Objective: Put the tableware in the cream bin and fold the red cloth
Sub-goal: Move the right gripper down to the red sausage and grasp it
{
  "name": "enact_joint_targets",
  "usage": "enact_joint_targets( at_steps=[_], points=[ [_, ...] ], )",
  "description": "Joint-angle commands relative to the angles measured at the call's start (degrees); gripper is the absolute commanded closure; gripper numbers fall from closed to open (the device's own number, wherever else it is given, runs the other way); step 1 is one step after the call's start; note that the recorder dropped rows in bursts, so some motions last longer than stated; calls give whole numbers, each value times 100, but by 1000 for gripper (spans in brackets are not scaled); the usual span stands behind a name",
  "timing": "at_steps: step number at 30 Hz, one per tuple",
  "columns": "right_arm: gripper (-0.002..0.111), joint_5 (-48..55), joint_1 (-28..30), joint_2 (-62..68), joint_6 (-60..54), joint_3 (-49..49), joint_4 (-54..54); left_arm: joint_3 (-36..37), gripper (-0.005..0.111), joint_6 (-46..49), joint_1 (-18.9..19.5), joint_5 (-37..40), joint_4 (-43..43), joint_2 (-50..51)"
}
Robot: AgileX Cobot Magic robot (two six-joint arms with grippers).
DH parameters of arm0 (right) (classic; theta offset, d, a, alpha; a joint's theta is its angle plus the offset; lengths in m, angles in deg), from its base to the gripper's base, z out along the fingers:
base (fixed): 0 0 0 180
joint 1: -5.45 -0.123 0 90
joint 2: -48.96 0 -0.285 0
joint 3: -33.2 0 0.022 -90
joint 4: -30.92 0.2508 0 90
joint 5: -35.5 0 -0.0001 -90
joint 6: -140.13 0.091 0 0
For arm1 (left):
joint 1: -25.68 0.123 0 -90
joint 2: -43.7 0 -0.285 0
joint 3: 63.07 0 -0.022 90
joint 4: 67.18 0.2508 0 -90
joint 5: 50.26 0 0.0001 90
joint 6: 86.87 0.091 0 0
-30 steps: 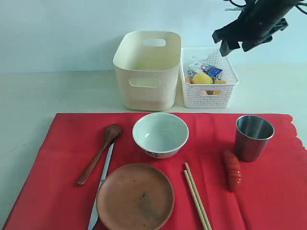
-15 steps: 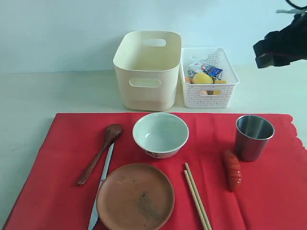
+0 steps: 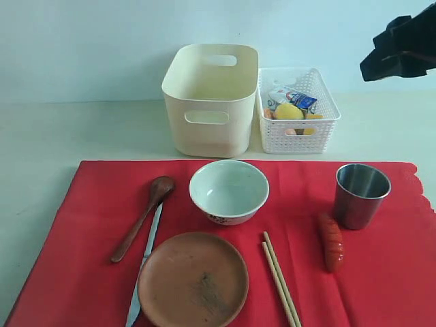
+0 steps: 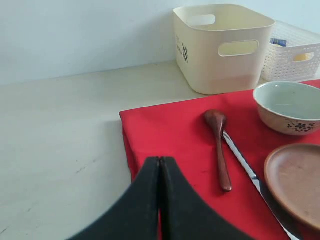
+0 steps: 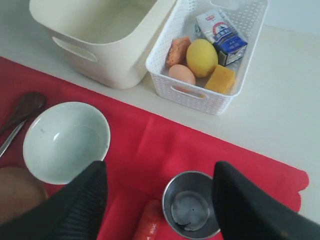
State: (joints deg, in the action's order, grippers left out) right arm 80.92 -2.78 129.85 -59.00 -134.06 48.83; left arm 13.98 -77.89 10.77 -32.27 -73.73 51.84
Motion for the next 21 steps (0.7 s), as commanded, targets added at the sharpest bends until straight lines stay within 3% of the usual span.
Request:
enact_joint_targets(
  at_steps=[1,7,18,21],
  points=[
    [49,181,-52,-17,-221,24,153,16,107,3,19,-39,4,-35],
    [49,488,-529,361,-384,24,-27,16,107,3,19,-39,4,-35],
    [49,1713,-576,1332,84,47,-216,16,107,3,19,-39,4,-35],
    [51,1624,-576,1524,406,296,-388,16,107,3,19,-39,4,-35]
  ],
)
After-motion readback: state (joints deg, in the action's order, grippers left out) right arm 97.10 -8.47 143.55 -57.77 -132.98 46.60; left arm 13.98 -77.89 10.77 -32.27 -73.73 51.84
